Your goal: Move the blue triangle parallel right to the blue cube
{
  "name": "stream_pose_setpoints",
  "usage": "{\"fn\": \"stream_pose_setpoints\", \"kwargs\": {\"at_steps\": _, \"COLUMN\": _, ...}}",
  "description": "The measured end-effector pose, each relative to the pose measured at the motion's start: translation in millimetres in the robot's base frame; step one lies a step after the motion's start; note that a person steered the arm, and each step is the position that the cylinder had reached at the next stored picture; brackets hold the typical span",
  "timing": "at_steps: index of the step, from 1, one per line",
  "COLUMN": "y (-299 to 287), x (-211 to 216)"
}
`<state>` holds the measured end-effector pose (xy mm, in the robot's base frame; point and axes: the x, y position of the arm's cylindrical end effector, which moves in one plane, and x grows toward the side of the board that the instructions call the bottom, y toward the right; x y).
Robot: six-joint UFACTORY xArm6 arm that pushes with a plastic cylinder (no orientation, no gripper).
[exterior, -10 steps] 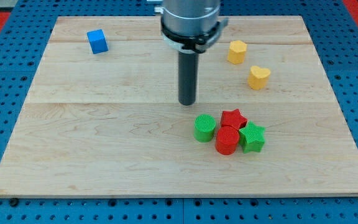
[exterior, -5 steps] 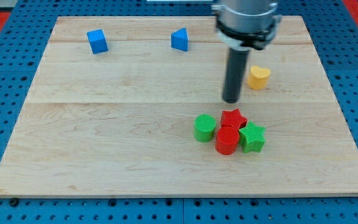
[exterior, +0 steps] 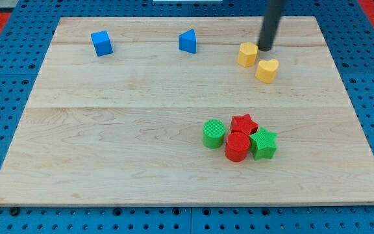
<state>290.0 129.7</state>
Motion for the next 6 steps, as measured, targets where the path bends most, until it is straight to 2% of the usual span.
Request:
{"fn": "stream_pose_setpoints", "kwargs": {"at_steps": 1, "y": -58, "x": -8}}
{"fn": "stream_pose_setpoints", "kwargs": {"at_steps": 2, "y": -82, "x": -49}}
{"fn": "stream_pose_setpoints", "kwargs": {"at_steps": 3, "y": -122, "x": -47}}
{"fn": "stream_pose_setpoints", "kwargs": {"at_steps": 6, "y": -124, "x": -37}}
